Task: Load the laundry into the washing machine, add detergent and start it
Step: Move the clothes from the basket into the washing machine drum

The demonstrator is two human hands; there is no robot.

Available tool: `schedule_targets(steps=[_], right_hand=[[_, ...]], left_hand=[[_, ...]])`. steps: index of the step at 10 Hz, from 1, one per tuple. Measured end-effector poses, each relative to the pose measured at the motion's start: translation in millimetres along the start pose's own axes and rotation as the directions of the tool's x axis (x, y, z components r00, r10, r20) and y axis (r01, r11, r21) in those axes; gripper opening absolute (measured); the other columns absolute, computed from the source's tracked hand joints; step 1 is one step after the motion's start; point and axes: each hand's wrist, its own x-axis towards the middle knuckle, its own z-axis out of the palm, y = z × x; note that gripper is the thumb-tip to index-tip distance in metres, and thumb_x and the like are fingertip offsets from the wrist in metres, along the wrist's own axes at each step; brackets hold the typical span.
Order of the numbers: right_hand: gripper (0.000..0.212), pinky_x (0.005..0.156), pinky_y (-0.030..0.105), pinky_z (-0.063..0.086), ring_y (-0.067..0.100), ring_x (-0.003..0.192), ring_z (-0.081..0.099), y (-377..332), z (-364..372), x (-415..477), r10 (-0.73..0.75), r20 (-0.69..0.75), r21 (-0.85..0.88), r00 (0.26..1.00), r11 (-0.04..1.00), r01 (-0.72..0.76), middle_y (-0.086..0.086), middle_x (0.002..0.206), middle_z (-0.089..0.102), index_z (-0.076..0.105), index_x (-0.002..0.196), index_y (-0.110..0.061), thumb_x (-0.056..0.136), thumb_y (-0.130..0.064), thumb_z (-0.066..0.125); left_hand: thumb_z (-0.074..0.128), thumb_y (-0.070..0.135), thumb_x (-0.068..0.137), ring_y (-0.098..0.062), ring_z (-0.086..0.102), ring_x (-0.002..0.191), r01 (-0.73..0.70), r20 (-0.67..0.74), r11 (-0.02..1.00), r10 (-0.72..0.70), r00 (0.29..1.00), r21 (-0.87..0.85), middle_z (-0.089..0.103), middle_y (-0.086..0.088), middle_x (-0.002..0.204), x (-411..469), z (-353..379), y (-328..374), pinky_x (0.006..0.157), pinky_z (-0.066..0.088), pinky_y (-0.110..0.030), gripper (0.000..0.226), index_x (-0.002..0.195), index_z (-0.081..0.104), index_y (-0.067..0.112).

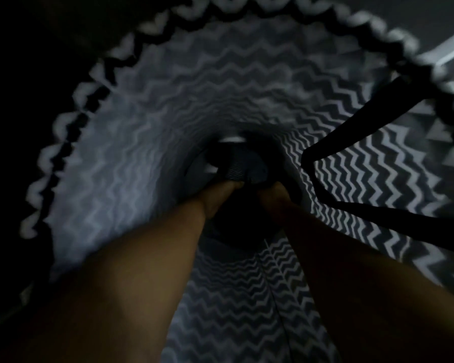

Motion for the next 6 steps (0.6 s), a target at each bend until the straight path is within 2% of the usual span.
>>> schedule_targets(steps=[1,2,3,4,5,6], right_hand=[[0.031,0.078,0.027,0.052,0.026,0.075,0.073,-8.7,-32.2,-44.8,0.009,0.032,0.014,0.999,1.0,-0.009,0.019,0.084,0.072,0.073,0.095,-0.005,0.1,-0.016,0.045],[0.033,0.09,0.039,0.054,0.037,0.104,0.067,-39.6,-68.6,-111.6,-0.109,0.057,0.09,0.992,0.991,0.103,0.022,0.11,0.068,0.067,0.115,0.003,0.095,-0.018,0.051],[0.045,0.099,0.048,0.052,0.034,0.108,0.065,-50.7,-104.0,-161.7,-0.116,0.136,0.326,0.984,0.943,0.066,0.01,0.117,0.071,0.067,0.119,-0.018,0.083,-0.044,0.059],[0.034,0.091,0.048,0.057,0.028,0.095,0.071,-74.9,-154.9,-218.4,-0.23,0.075,0.454,0.97,0.874,0.172,0.006,0.097,0.077,0.072,0.101,-0.013,0.09,-0.042,0.06],[0.021,0.085,0.037,0.059,0.023,0.093,0.074,-102.7,-214.4,-293.9,-0.322,0.063,0.612,0.945,0.76,0.218,0.004,0.095,0.079,0.074,0.1,-0.012,0.102,-0.022,0.056],[0.02,0.087,0.039,0.059,0.029,0.096,0.074,-132.1,-276.6,-376.8,-0.414,0.015,0.68,0.91,0.672,0.295,0.01,0.101,0.078,0.074,0.106,-0.008,0.101,-0.019,0.058]], left_hand=[[0.071,0.057,0.074,-0.025,0.062,0.113,-0.027,-0.186,0.996,0.043,0.982,0.087,0.063,-0.001,0.13,-44.5,3.1,26.2,0.096,0.051,-0.036,0.074,0.136,0.057,0.02],[0.067,0.079,0.056,-0.028,0.062,0.113,-0.096,-0.309,0.981,0.145,0.94,0.168,0.063,0.0,0.132,-92.8,5.2,49.8,0.099,0.052,-0.045,0.099,0.136,0.057,0.022],[0.066,0.083,0.061,-0.023,0.064,0.111,-0.159,-0.32,0.979,0.192,0.928,0.127,0.066,0.002,0.127,-161.7,8.8,81.3,0.097,0.053,-0.043,0.091,0.131,0.061,0.025],[0.046,0.089,0.072,-0.026,0.06,0.113,-0.064,-0.24,0.998,0.059,0.969,-0.01,0.064,0.002,0.128,-241.8,15.8,117.0,0.093,0.052,-0.043,0.085,0.131,0.06,0.029],[0.044,0.081,0.083,-0.027,0.06,0.11,-0.053,-0.192,0.988,0.025,0.981,-0.145,0.065,-0.002,0.122,-323.5,23.5,146.9,0.096,0.051,-0.045,0.075,0.126,0.062,0.022],[0.054,0.081,0.076,-0.029,0.062,0.111,-0.101,-0.216,0.976,0.058,0.975,-0.191,0.065,-0.007,0.127,-410.2,27.4,176.0,0.097,0.053,-0.046,0.081,0.129,0.062,0.021]])
